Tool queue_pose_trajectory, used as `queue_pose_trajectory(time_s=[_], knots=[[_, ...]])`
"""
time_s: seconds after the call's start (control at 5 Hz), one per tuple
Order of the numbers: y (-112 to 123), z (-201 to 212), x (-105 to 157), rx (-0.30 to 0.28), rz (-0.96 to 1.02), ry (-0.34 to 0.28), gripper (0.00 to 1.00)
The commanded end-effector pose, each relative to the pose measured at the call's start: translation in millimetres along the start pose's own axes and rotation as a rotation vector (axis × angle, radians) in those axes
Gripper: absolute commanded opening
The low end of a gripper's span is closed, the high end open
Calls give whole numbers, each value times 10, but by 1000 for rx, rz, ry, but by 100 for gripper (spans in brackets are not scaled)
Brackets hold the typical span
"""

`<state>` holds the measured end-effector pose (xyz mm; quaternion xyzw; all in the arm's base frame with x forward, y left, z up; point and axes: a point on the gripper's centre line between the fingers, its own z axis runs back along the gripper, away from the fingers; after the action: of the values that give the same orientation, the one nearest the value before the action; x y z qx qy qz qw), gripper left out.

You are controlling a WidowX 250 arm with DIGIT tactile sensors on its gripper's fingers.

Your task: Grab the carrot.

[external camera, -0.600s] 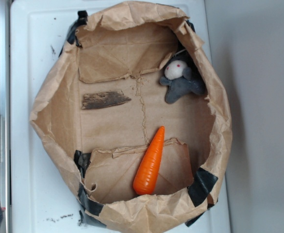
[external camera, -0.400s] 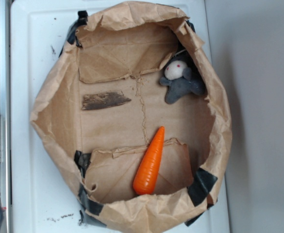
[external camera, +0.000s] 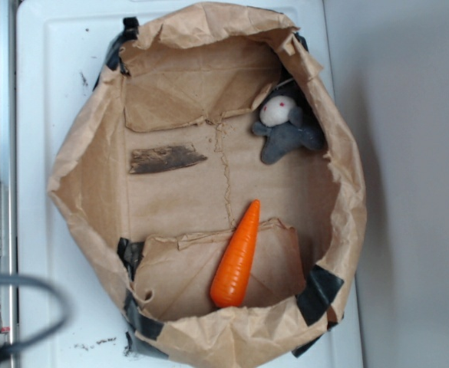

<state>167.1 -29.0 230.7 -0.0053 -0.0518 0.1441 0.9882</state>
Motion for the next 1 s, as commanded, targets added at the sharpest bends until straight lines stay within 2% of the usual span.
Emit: queue_pose_trajectory(time_s=[0.0,0.6,0.8], knots=[[-161,-159,619,-33,422,38,100],[-161,-159,619,-33,422,38,100],[-93,-609,792,-45,456,4,100]])
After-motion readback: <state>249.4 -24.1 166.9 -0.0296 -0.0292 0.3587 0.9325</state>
